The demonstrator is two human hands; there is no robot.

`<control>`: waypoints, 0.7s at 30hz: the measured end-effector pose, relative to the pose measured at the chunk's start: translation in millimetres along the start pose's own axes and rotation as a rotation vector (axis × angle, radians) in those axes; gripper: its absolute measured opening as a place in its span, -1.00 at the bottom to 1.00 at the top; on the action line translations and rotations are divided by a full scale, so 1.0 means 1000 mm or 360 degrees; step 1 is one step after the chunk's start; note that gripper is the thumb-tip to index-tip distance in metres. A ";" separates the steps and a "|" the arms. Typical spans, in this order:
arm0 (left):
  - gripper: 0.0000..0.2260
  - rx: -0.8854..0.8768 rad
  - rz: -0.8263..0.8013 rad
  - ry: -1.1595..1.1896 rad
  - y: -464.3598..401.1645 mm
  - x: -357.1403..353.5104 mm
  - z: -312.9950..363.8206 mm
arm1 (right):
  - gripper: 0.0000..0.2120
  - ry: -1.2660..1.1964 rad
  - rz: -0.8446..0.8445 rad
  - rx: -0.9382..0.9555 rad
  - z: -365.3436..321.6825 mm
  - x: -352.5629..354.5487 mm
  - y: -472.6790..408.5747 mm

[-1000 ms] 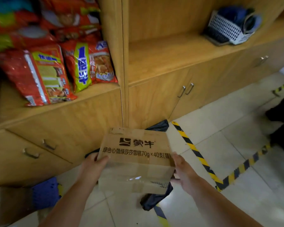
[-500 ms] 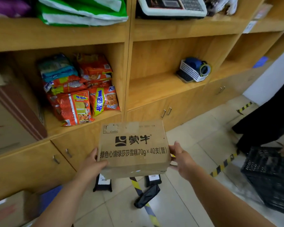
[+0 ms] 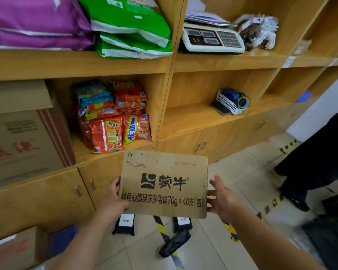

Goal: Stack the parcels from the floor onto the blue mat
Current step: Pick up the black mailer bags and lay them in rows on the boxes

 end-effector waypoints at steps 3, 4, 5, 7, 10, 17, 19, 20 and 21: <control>-0.37 0.0033 0.0000 0.0283 0.002 0.005 -0.002 | -0.58 0.0096 -0.0020 -0.0029 0.007 -0.005 0.004; -0.44 0.0052 0.0016 0.0408 0.003 0.007 -0.001 | -0.54 0.0104 -0.0023 -0.0041 0.009 -0.007 0.006; -0.51 0.0057 0.0050 0.0515 0.006 0.010 0.001 | -0.52 0.0098 -0.0029 -0.0052 0.009 -0.008 0.008; -0.59 0.0023 0.0093 0.0631 0.015 0.014 0.009 | -0.49 0.0062 -0.0052 -0.0056 0.008 -0.008 0.013; -0.58 0.0050 0.0058 0.0660 0.033 0.013 0.015 | -0.46 0.0019 -0.0108 -0.0003 0.005 -0.005 0.025; -0.46 0.0173 0.0051 0.0626 0.079 0.004 0.015 | -0.39 -0.0066 -0.0246 0.0101 -0.001 0.018 0.046; -0.66 0.0047 0.0052 0.0573 0.098 -0.001 0.019 | -0.34 -0.0002 -0.0260 0.0112 0.002 0.031 0.053; -0.68 -0.0017 0.0076 0.0527 0.107 -0.005 0.020 | -0.32 0.0029 -0.0254 0.0114 0.004 0.040 0.057; -0.68 -0.0059 0.0103 0.0490 0.117 -0.009 0.020 | -0.30 0.0052 -0.0248 0.0119 0.006 0.050 0.060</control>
Point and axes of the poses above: each hand's wrist, its own y-axis away from the middle knuckle, its own x-axis out of the back of the hand, z = x × y, the point moved 6 cm from there along -y, towards the middle knuckle
